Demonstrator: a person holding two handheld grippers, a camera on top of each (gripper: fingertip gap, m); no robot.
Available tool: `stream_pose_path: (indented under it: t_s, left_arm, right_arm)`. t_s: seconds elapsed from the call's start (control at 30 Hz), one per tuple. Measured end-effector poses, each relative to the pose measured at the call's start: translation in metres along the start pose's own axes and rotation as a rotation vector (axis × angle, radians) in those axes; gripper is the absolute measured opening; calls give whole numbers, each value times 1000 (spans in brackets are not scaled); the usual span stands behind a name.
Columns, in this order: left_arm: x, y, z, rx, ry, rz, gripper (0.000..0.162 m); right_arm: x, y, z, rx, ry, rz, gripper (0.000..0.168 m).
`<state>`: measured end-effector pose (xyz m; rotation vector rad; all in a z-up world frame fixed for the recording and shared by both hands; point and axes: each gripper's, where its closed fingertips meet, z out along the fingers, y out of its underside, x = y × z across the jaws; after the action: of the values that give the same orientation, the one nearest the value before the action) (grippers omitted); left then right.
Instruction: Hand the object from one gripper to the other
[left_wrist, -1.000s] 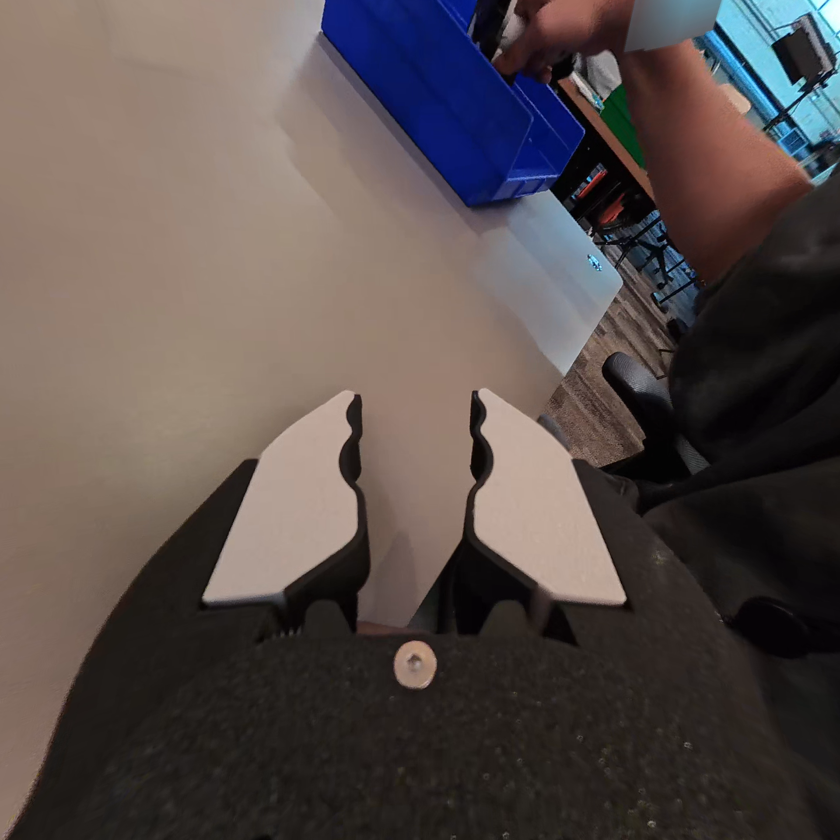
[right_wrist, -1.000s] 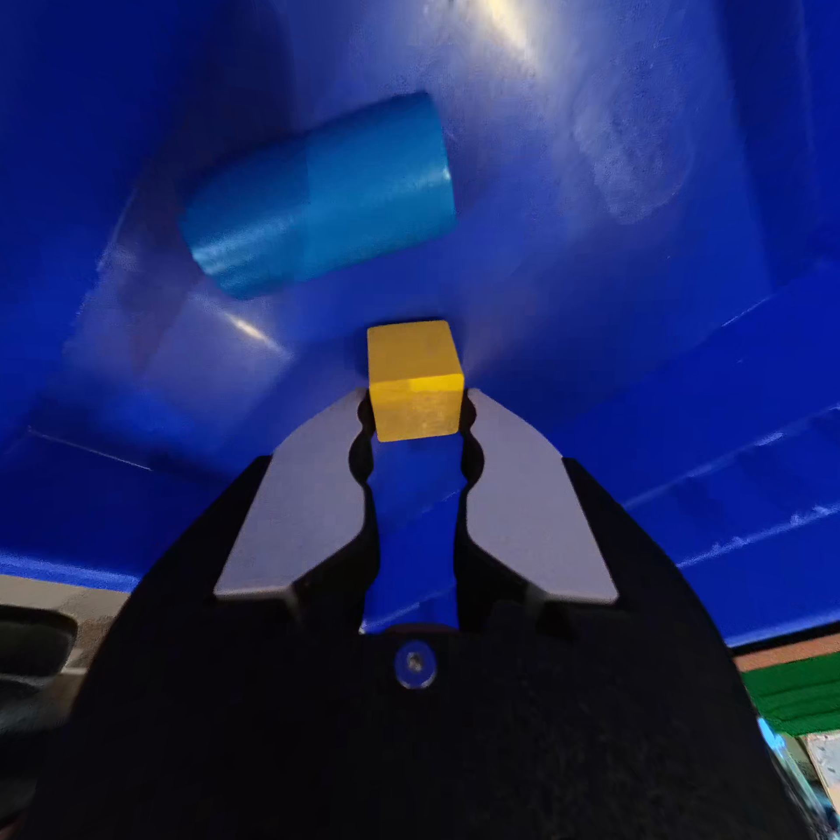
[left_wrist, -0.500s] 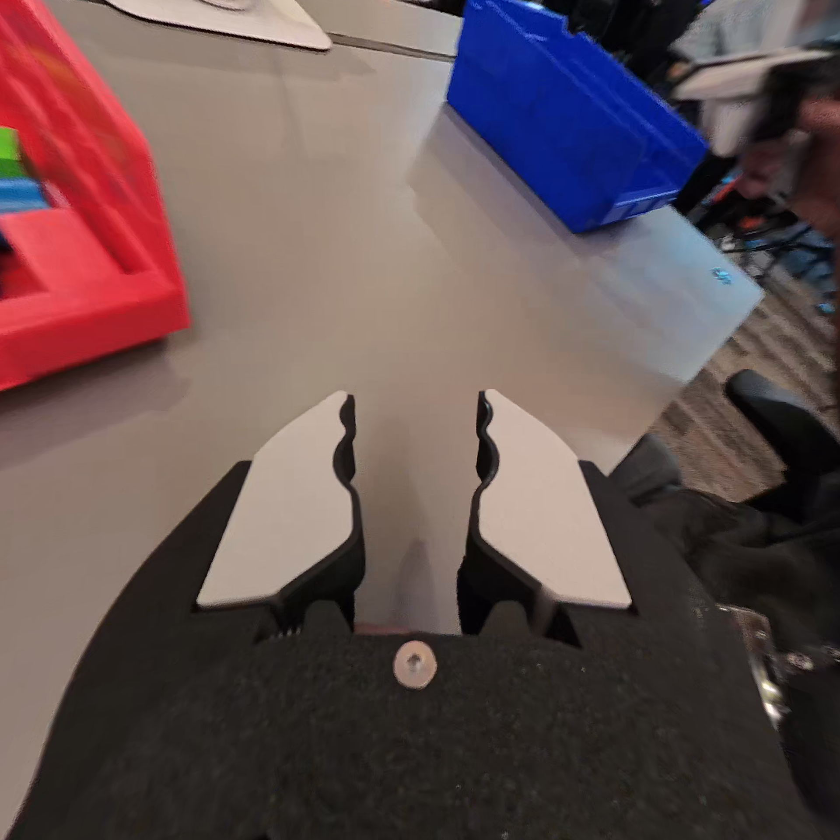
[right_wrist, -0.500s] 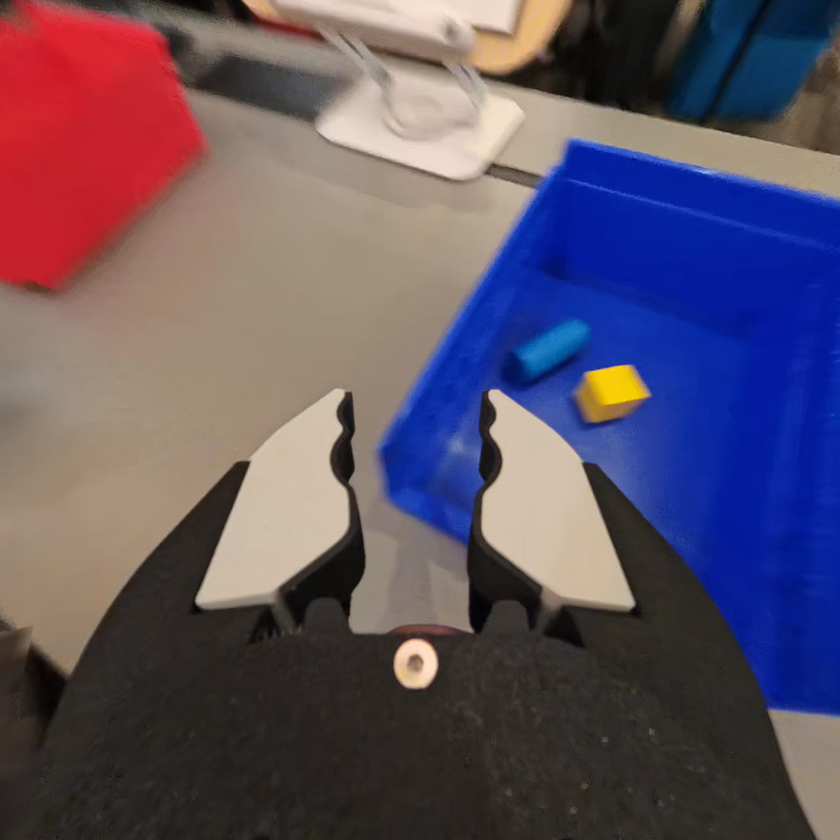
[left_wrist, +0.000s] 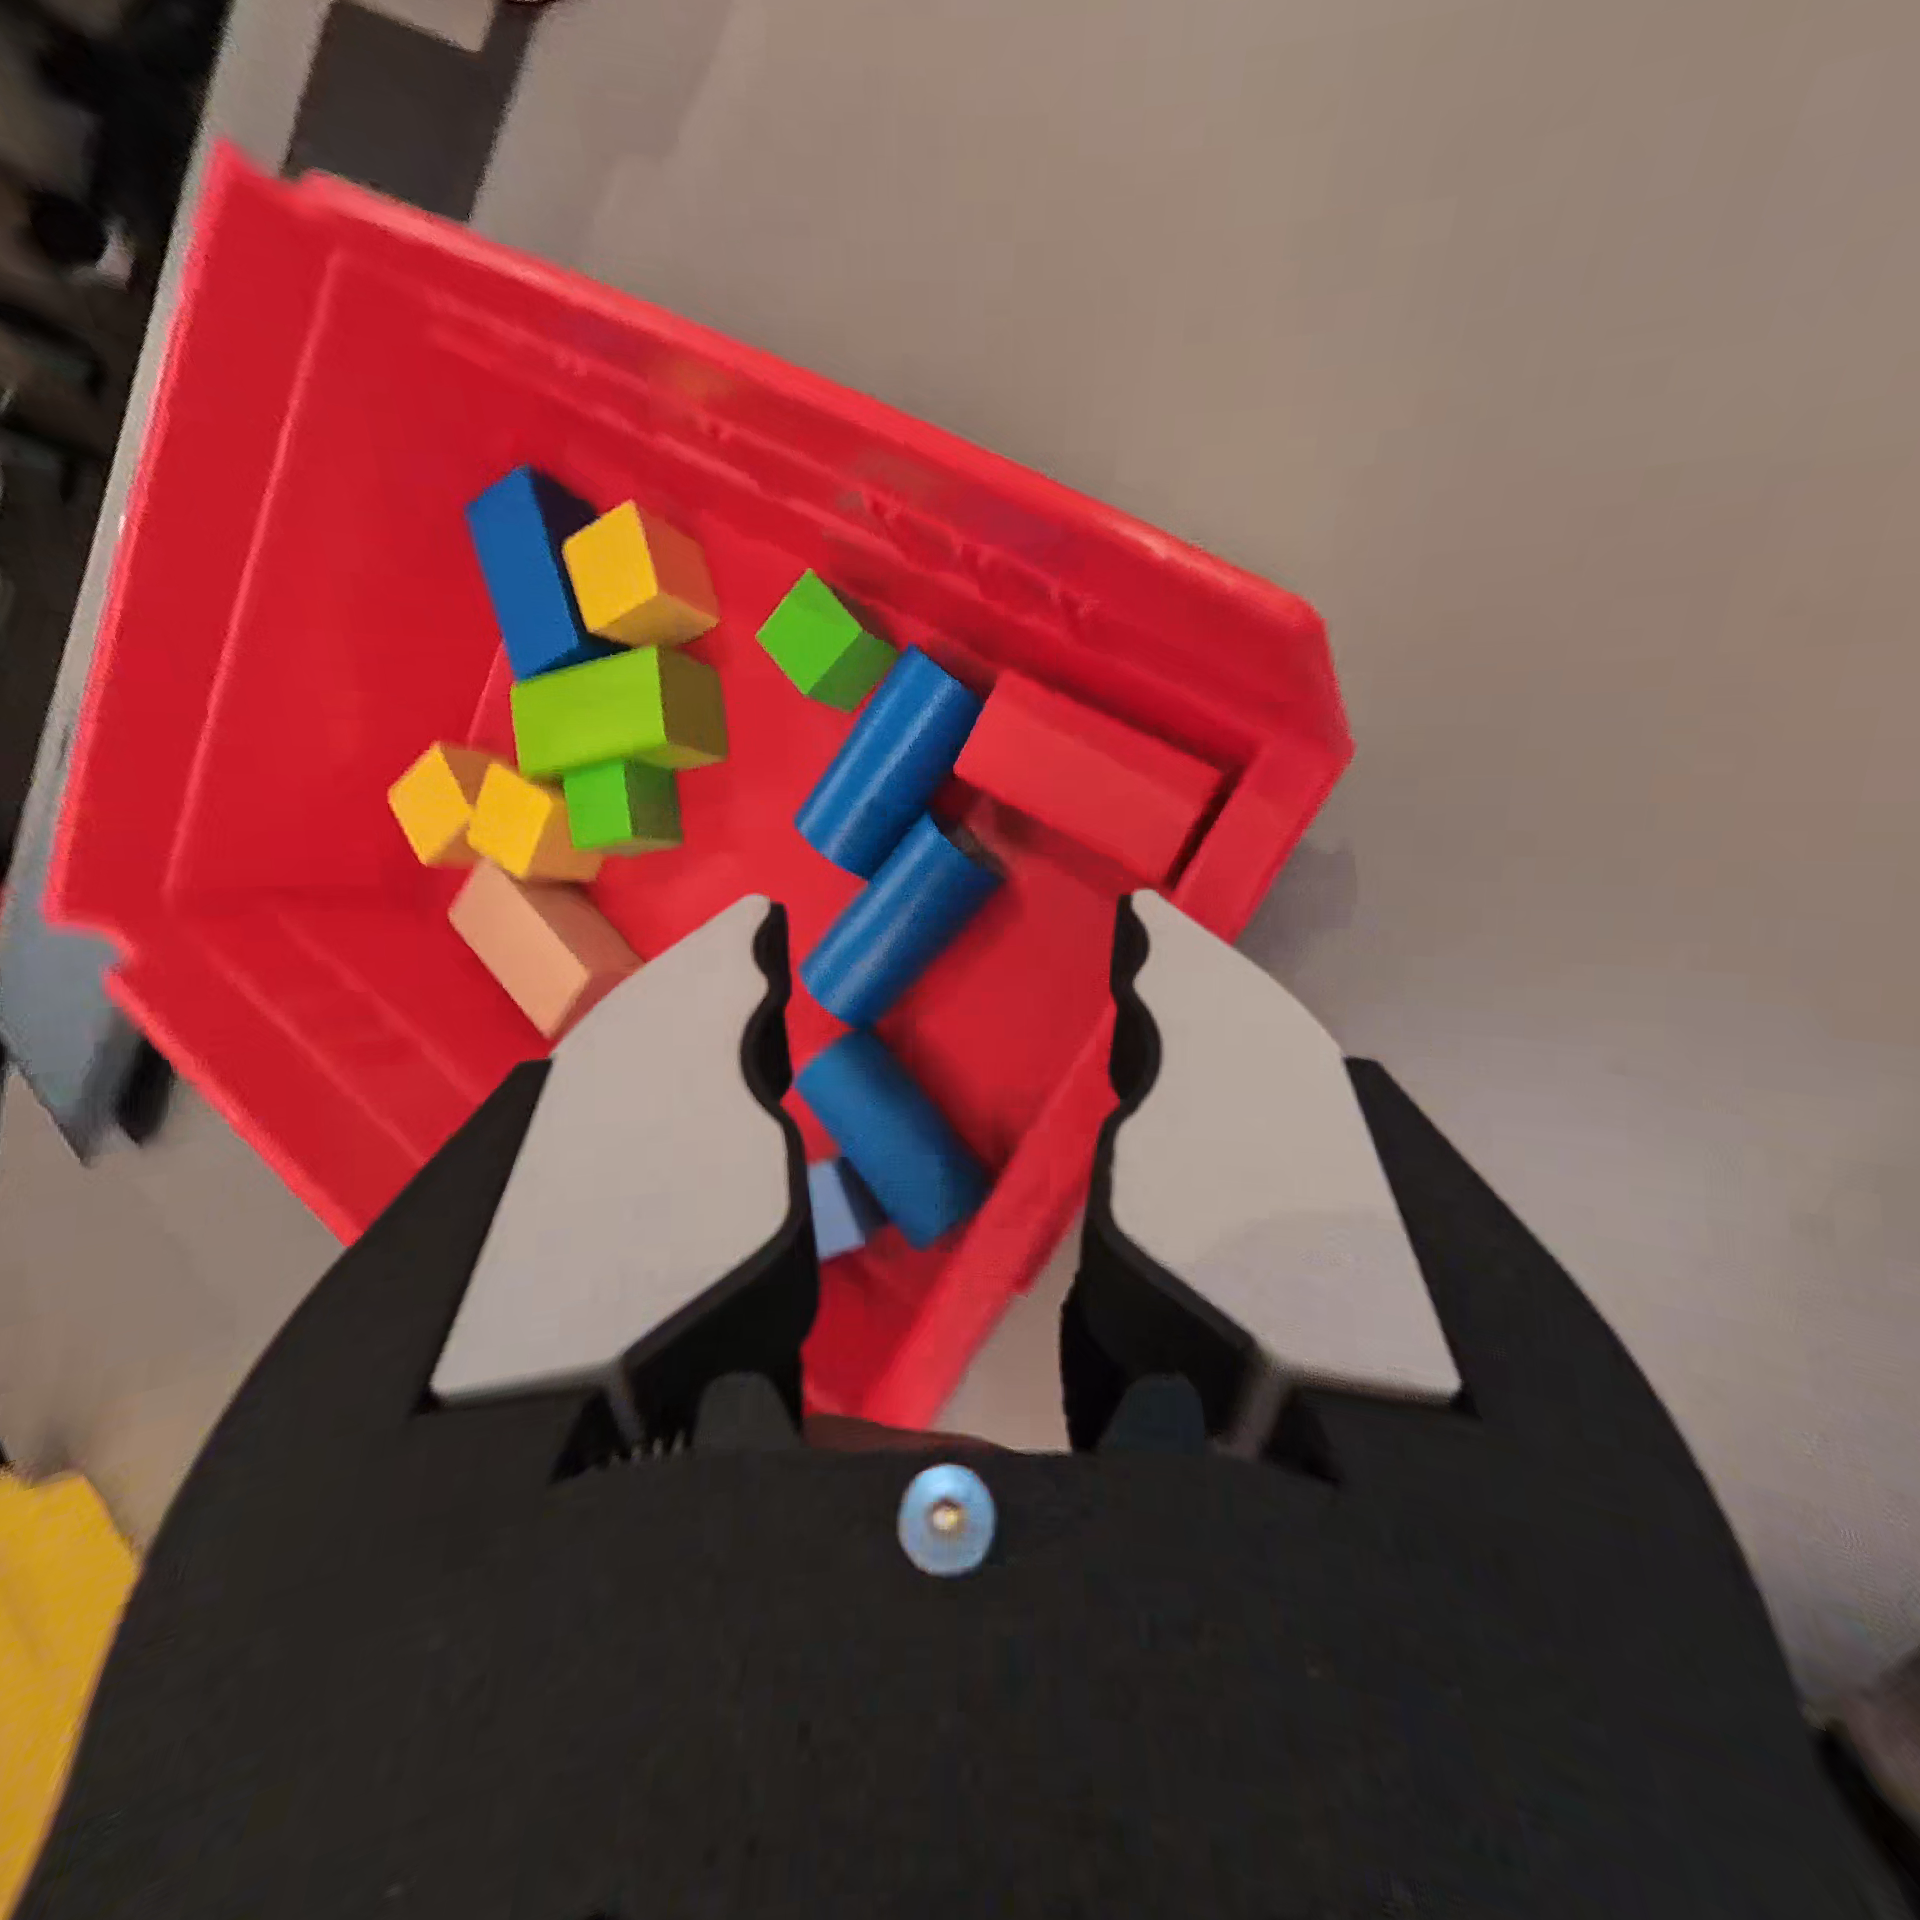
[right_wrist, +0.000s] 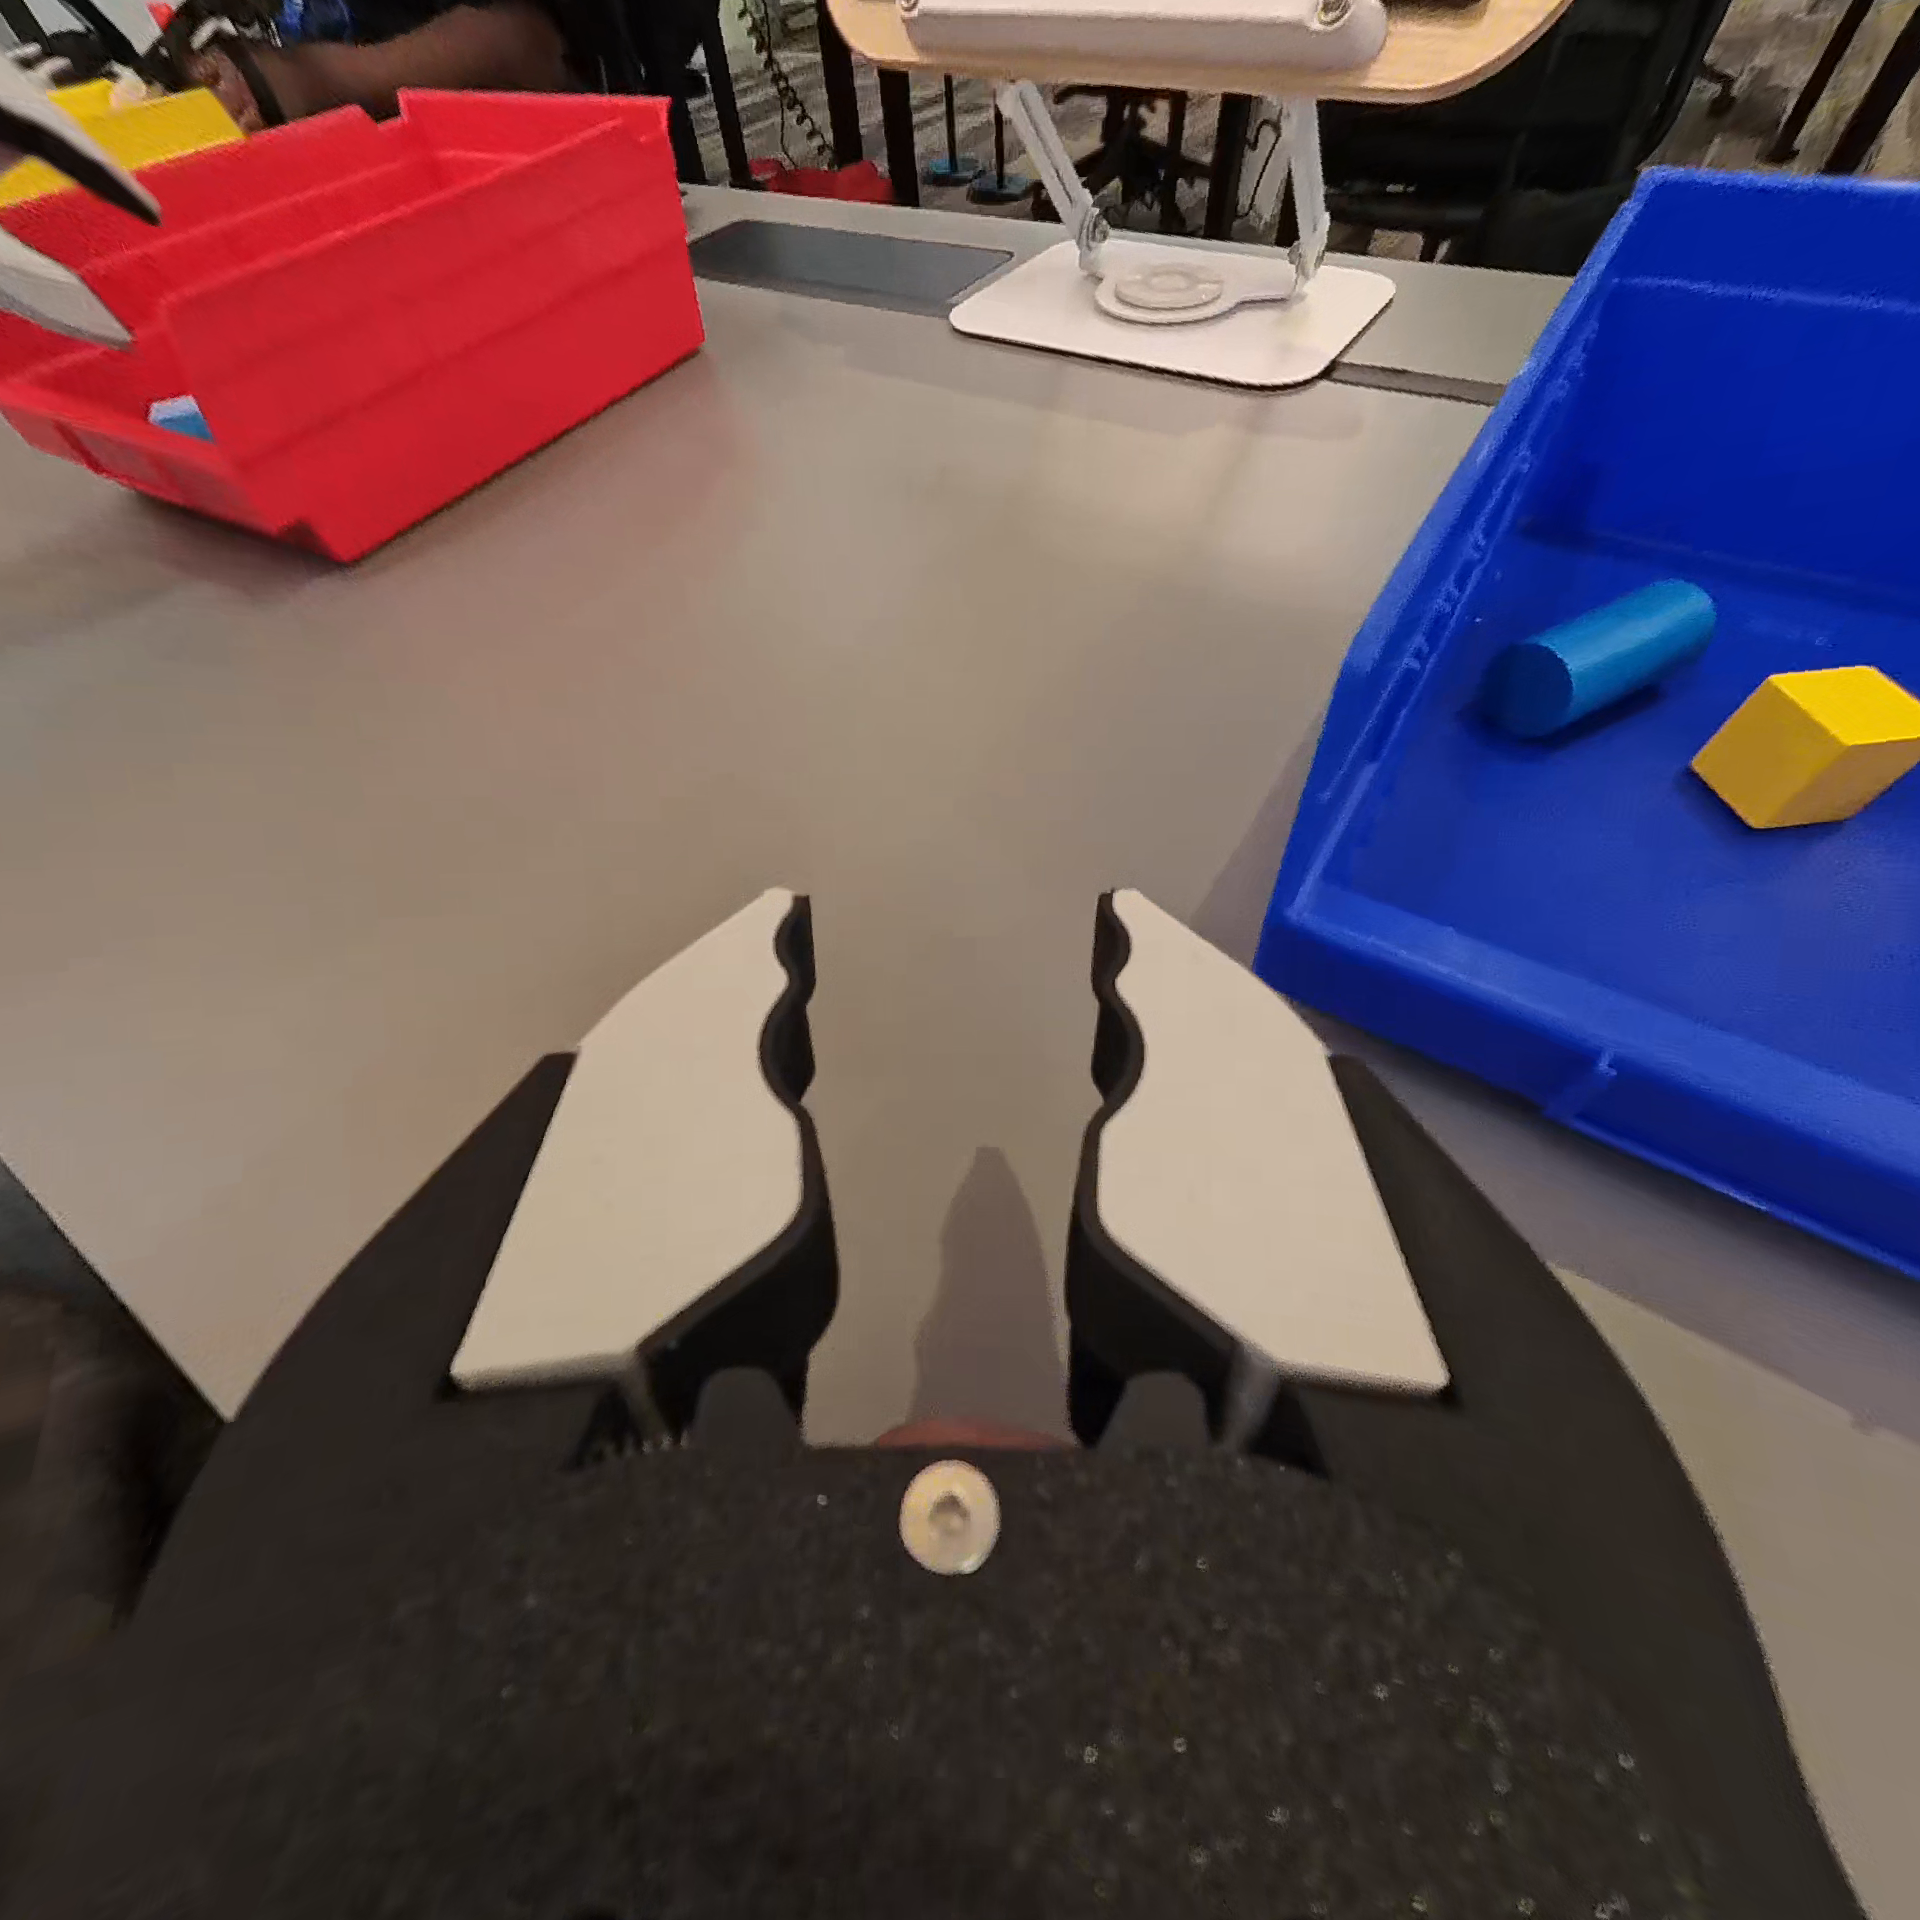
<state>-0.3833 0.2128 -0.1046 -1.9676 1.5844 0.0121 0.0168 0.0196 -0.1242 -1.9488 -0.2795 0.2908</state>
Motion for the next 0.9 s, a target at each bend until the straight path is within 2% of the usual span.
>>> stream_pose_path:
  t_s: [0.13, 0.27, 0.37, 0.5, 0.53, 0.63, 0.77, 0.9]
  left_arm:
    - [-10, 8, 25, -50, 98, 251, 57]
    - [-22, 34, 51, -205, 142, 400, 57]
    - [-14, 49, 62, -279, 244, 402, 55]
    - [-19, 63, 77, -326, 227, 476, 47]
    - [-17, 61, 79, -314, 238, 471, 34]
    - [-16, 60, 79, -305, 245, 471, 33]
    - [-12, 59, 71, -270, 200, 442, 32]
    - [-16, 41, 41, -133, 59, 358, 32]
  right_arm:
    - [-3, 1, 2, 19, -43, 25, 50]
    - [2, -1, 5, 22, -40, 31, 50]
    - [6, -1, 9, 17, -39, 49, 50]
    - [9, -1, 16, 13, -46, 63, 50]
    - [9, -2, 18, 13, -50, 66, 50]
    - [7, -4, 21, 16, -66, 67, 50]
    - [2, -3, 21, 14, -80, 50, 50]
    - [-8, -4, 19, 25, -123, 63, 50]
